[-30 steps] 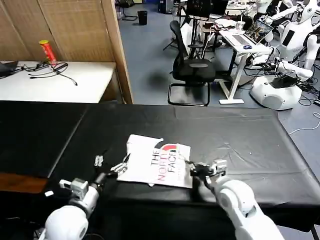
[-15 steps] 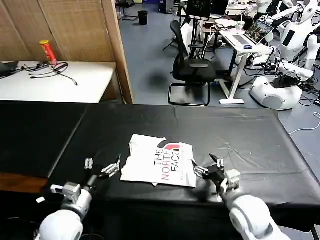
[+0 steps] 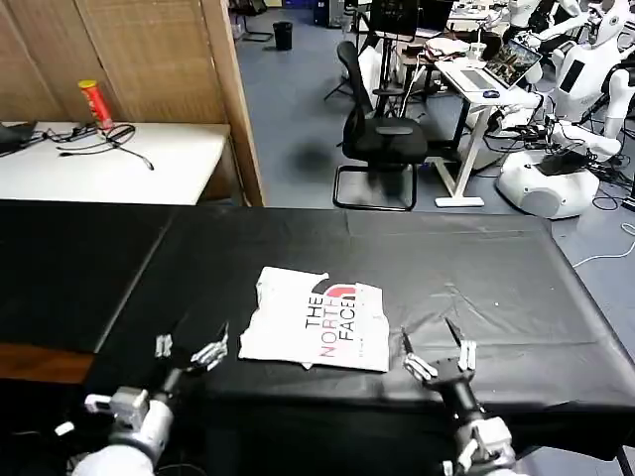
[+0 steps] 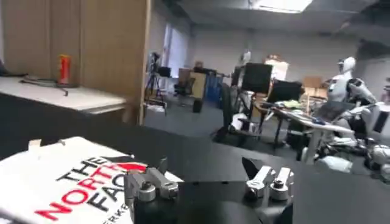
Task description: Fold and organize the clothes.
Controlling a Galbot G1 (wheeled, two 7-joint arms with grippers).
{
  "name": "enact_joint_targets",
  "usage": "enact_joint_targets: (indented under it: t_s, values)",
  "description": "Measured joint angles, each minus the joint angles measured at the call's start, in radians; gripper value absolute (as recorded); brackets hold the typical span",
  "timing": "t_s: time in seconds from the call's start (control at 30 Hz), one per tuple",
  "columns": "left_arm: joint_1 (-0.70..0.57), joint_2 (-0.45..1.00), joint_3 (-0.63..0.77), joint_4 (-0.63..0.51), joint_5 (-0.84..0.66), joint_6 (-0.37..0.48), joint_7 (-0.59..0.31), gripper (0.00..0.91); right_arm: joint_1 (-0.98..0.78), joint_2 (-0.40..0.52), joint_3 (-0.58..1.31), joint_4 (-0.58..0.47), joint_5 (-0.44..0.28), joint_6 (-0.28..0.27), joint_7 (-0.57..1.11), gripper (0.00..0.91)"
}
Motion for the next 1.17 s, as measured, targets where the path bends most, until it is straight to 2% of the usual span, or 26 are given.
enact_joint_targets:
  t_s: [0.17, 0.4, 0.6, 0.77, 1.17]
  values:
    - [0.110, -0.013, -0.019, -0.045, 0.013, -0.016, -0.006, 0.878, -0.119, 0.017, -0.003, 0.048, -0.023, 0.049, 0.090, 0.878]
    - [0.246, -0.024, -0.035, -0.081, 0.049, -0.068, -0.005, 0.878, -0.268, 0.033, -0.010, 0.097, -0.026, 0.058, 0.175, 0.878]
    - [0.330, -0.033, -0.051, -0.113, 0.049, -0.078, -0.006, 0.878, -0.369, 0.041, -0.029, 0.117, -0.027, 0.054, 0.208, 0.878]
    - [0.367, -0.042, -0.053, -0.125, 0.048, -0.067, -0.013, 0.878, -0.412, 0.051, -0.041, 0.129, -0.026, 0.018, 0.242, 0.878]
    - [0.375, -0.043, -0.056, -0.139, 0.033, -0.056, -0.008, 0.878, -0.430, 0.051, -0.042, 0.131, -0.025, 0.015, 0.241, 0.878]
